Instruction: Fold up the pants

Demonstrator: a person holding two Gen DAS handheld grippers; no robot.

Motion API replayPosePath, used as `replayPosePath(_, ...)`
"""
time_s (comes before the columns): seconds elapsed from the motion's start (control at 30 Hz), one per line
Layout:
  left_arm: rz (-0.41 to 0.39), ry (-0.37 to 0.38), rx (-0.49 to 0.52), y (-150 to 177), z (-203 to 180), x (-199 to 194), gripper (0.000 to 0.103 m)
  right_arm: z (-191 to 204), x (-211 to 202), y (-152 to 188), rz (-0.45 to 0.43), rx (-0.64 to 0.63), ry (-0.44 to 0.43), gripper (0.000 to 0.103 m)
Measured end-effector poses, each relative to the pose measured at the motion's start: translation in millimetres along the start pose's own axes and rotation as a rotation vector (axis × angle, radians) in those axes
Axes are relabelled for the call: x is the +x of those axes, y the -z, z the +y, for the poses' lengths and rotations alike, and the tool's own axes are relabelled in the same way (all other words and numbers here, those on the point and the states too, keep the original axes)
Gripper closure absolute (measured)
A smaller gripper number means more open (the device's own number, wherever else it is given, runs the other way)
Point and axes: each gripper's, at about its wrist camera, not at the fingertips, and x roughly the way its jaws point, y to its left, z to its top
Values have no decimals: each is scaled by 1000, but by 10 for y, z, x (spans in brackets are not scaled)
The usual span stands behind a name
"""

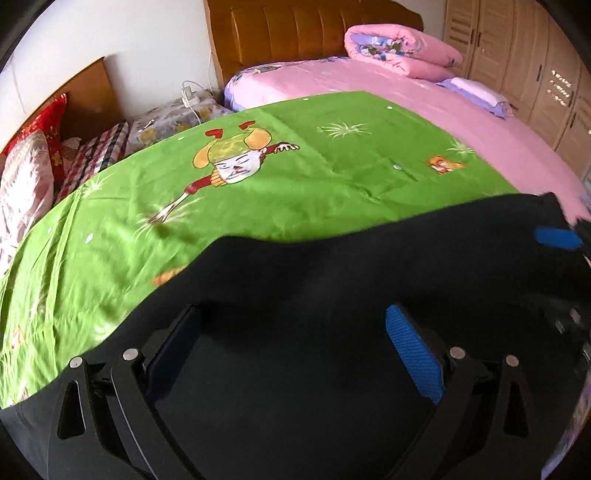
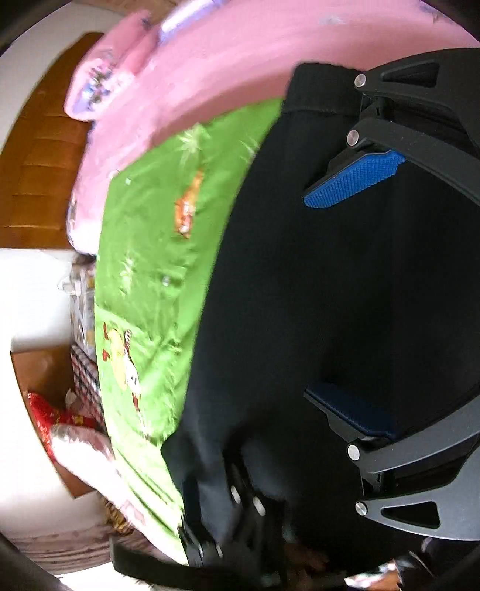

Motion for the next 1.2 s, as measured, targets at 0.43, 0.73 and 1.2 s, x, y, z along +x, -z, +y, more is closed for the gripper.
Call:
replayPosePath(0.43, -10, -33, -1, -70, 19, 105, 1, 94, -362, -117, -111, -65, 74, 11)
replayPosePath(0.73, -41, -43, -14, -36, 34, 49, 1, -79, 409, -593, 19, 5, 186, 11)
replayPosePath(1.2, -157, 10, -354, 60, 669, -173, 2, 328, 627, -716, 53, -82, 103, 11)
